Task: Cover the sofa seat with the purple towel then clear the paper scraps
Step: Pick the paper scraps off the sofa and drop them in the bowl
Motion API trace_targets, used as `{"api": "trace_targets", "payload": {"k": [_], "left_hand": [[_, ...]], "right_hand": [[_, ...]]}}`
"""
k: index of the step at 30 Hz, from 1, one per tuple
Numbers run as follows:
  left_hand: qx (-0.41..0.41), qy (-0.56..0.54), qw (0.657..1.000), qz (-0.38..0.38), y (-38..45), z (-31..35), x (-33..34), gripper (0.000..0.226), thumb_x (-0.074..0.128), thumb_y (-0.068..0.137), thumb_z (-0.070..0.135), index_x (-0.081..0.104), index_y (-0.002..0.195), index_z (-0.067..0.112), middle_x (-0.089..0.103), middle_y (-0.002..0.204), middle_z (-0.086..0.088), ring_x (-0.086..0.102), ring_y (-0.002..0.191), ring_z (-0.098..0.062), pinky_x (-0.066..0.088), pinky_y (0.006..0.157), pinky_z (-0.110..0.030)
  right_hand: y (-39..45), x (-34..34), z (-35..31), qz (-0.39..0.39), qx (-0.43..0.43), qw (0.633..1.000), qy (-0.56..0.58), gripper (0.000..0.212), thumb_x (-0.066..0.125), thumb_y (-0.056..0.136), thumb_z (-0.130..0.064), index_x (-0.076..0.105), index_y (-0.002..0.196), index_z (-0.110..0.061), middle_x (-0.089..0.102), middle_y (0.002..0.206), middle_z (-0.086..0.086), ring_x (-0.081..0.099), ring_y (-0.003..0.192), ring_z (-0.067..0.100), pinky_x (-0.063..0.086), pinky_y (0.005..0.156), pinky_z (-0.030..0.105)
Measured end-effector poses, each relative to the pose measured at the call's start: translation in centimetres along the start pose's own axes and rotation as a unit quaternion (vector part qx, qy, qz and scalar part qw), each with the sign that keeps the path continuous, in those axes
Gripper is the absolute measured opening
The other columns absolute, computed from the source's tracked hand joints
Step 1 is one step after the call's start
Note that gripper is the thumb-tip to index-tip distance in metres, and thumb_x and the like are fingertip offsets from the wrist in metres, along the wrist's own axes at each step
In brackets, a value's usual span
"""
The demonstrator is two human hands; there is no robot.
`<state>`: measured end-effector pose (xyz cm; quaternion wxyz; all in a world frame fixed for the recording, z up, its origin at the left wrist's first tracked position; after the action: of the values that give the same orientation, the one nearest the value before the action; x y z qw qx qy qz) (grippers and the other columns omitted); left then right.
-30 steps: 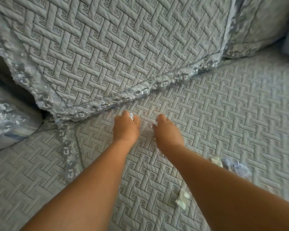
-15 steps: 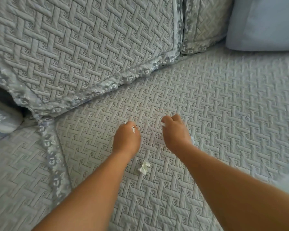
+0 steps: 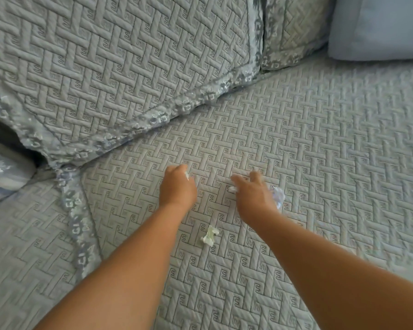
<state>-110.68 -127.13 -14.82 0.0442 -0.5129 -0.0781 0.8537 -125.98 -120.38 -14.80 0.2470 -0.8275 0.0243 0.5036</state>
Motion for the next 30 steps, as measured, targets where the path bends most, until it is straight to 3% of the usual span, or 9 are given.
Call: {"api": "trace_targets", "payload": {"k": [3,6,11,13,17,20,24,27,30], "left_hand": [[-0.016,0.004,0.999,-0.027,0.7,0.6,1.5,0.045,0.044,0.096,0.015,0.038,0.141,0.017,0.038,0.135,-0.011,0.048,0.085,-0.017,0.041,0.069,-0.025],[-0.041,0.016,0.999,-0.023,1.4,0.5,2.3,0.043,0.044,0.095,0.012,0.042,0.138,0.013,0.033,0.136,-0.012,0.05,0.077,-0.017,0.039,0.055,-0.02],[-0.026,0.032,0.999,-0.01,1.3,-0.1,2.1,0.018,0.046,0.095,0.016,0.054,0.108,0.008,0.044,0.116,-0.011,0.047,0.071,-0.019,0.039,0.06,-0.03],[-0.002,0.019,1.0,-0.02,0.8,0.2,2.0,0.011,0.044,0.094,0.016,0.053,0.095,0.011,0.047,0.106,-0.01,0.045,0.063,-0.015,0.038,0.054,-0.027],[0.101,0.007,0.989,-0.103,-1.9,0.8,1.7,0.013,0.043,0.093,0.023,0.045,0.08,0.019,0.049,0.098,-0.005,0.045,0.062,-0.01,0.03,0.048,-0.022],[0.149,0.017,0.974,-0.17,-4.4,0.8,1.0,0.01,0.043,0.094,0.029,0.045,0.085,0.023,0.046,0.11,-0.003,0.048,0.068,-0.01,0.039,0.055,-0.024],[0.145,0.091,0.955,-0.243,-7.1,0.2,1.0,0.018,0.04,0.094,0.044,0.046,0.099,0.027,0.04,0.12,-0.001,0.055,0.076,-0.015,0.052,0.065,-0.033],[0.143,0.133,0.948,-0.25,-8.4,0.3,1.8,0.036,0.042,0.092,0.051,0.043,0.118,0.027,0.035,0.127,-0.004,0.052,0.081,-0.018,0.046,0.062,-0.032],[0.141,0.183,0.951,-0.204,-9.4,0.1,2.8,0.041,0.046,0.09,0.052,0.043,0.121,0.024,0.034,0.126,-0.006,0.046,0.087,-0.019,0.042,0.06,-0.032]], "right_hand": [[0.4,0.4,0.1,0.006,0.017,1.0,0.0,0.053,0.048,0.079,0.009,0.046,0.121,-0.025,0.031,0.13,0.012,0.045,0.107,0.029,0.05,0.082,0.044],[0.9,0.9,0.0,0.02,0.02,0.999,-0.023,0.049,0.051,0.077,0.012,0.041,0.115,-0.018,0.032,0.12,0.013,0.044,0.087,0.025,0.047,0.067,0.038],[1.6,0.9,0.2,0.028,0.005,0.998,-0.054,0.042,0.048,0.079,0.011,0.04,0.114,-0.011,0.039,0.117,0.013,0.047,0.076,0.024,0.03,0.046,0.028],[1.7,0.7,0.2,0.033,0.005,0.999,-0.036,0.041,0.046,0.078,0.014,0.042,0.111,-0.01,0.041,0.112,0.012,0.044,0.073,0.022,0.027,0.044,0.028],[0.8,-0.2,0.2,0.078,-0.014,0.997,-0.003,0.033,0.045,0.082,0.01,0.044,0.105,-0.014,0.043,0.103,0.005,0.047,0.068,0.021,0.031,0.046,0.031],[0.0,-1.0,1.3,0.109,-0.027,0.994,0.013,0.03,0.046,0.086,0.005,0.045,0.109,-0.015,0.045,0.107,0.007,0.046,0.085,0.022,0.046,0.069,0.036],[-1.0,-1.4,2.5,0.122,-0.021,0.991,-0.042,0.039,0.048,0.082,0.007,0.047,0.115,-0.014,0.046,0.11,0.009,0.036,0.099,0.024,0.039,0.086,0.034],[-0.8,-1.0,3.0,0.128,0.008,0.991,-0.045,0.039,0.046,0.082,0.006,0.049,0.114,-0.015,0.044,0.111,0.007,0.031,0.095,0.021,0.033,0.084,0.031],[-0.9,0.3,3.4,0.101,0.021,0.995,-0.013,0.039,0.047,0.084,0.003,0.049,0.119,-0.014,0.038,0.122,0.009,0.036,0.104,0.023,0.038,0.092,0.034]]}}
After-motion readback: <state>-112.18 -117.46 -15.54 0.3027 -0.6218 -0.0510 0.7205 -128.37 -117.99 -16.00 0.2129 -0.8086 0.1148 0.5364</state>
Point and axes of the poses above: each hand's wrist, its own y-axis towards the middle knuckle, its own x-axis out of the palm, z = x × y, the point moved 1 cm from there along y, towards the middle knuckle
